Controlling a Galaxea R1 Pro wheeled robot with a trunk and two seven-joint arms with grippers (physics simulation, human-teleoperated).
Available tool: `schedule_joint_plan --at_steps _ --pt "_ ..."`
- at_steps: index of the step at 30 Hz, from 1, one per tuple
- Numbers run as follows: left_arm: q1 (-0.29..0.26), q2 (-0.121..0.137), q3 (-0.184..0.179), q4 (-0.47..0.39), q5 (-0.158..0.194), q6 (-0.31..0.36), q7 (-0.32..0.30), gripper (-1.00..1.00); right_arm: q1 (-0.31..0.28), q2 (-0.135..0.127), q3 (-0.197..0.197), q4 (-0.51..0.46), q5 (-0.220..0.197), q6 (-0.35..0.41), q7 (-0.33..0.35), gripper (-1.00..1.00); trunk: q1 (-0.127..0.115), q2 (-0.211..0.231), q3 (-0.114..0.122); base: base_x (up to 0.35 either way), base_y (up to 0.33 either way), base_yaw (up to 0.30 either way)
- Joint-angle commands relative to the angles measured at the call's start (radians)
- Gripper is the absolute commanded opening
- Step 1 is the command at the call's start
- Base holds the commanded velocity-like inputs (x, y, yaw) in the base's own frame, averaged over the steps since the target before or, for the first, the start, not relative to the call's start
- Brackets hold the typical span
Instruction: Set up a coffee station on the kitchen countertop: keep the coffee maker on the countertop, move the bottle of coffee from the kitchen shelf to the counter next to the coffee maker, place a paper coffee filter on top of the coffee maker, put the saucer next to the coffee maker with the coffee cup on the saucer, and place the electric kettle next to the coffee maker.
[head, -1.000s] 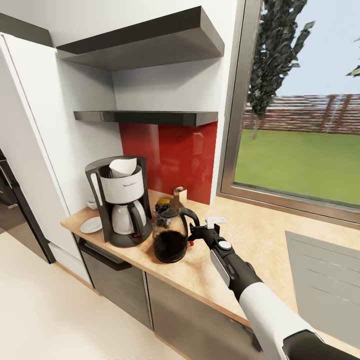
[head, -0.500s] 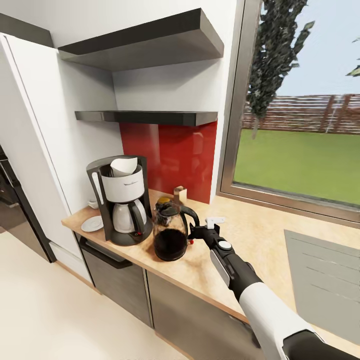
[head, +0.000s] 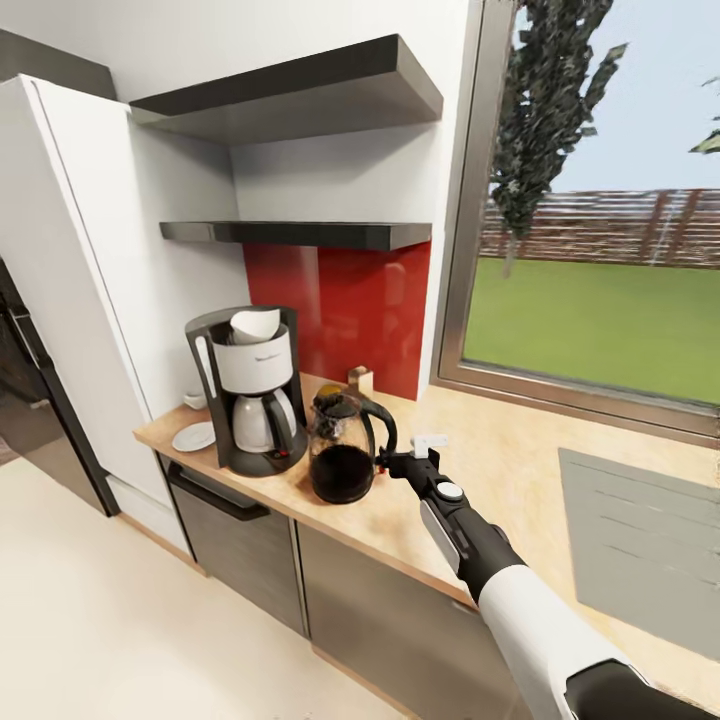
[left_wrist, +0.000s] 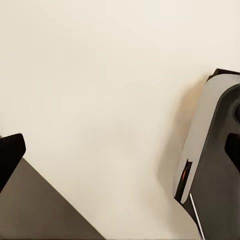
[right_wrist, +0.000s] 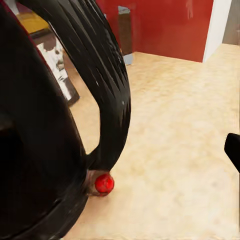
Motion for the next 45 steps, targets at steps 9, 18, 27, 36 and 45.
schedule_joint_plan --at_steps 9,18,27,36,45 --pt "0.001 0.000 0.004 -0.002 0.007 -0.002 -0.002 1.00 -0.001 -0.001 0.005 -0.001 -0.010 0.004 -0.006 1.00 0.000 -0.001 -0.001 -0.149 0.000 0.000" --pt "0.001 0.000 0.004 -0.002 0.007 -0.002 -0.002 1.00 -0.001 -0.007 0.005 0.040 -0.012 0.002 -0.003 1.00 0.000 -0.001 -0.001 -0.138 0.000 0.000" --pt "0.001 0.000 0.004 -0.002 0.007 -0.001 -0.002 1.00 0.002 -0.020 0.005 0.077 -0.012 -0.072 -0.004 1.00 0.000 -0.001 -0.001 -0.065 0.000 0.000" --pt "0.001 0.000 0.004 -0.002 0.007 -0.001 -0.002 1.00 0.003 -0.020 0.006 0.150 -0.013 -0.130 -0.002 1.00 0.000 -0.001 -0.001 -0.003 0.000 0.176" --pt "0.001 0.000 0.004 -0.002 0.007 -0.001 -0.002 1.00 0.015 -0.012 0.009 0.213 -0.015 -0.197 0.000 1.00 0.000 -0.001 -0.001 0.000 0.000 0.275"
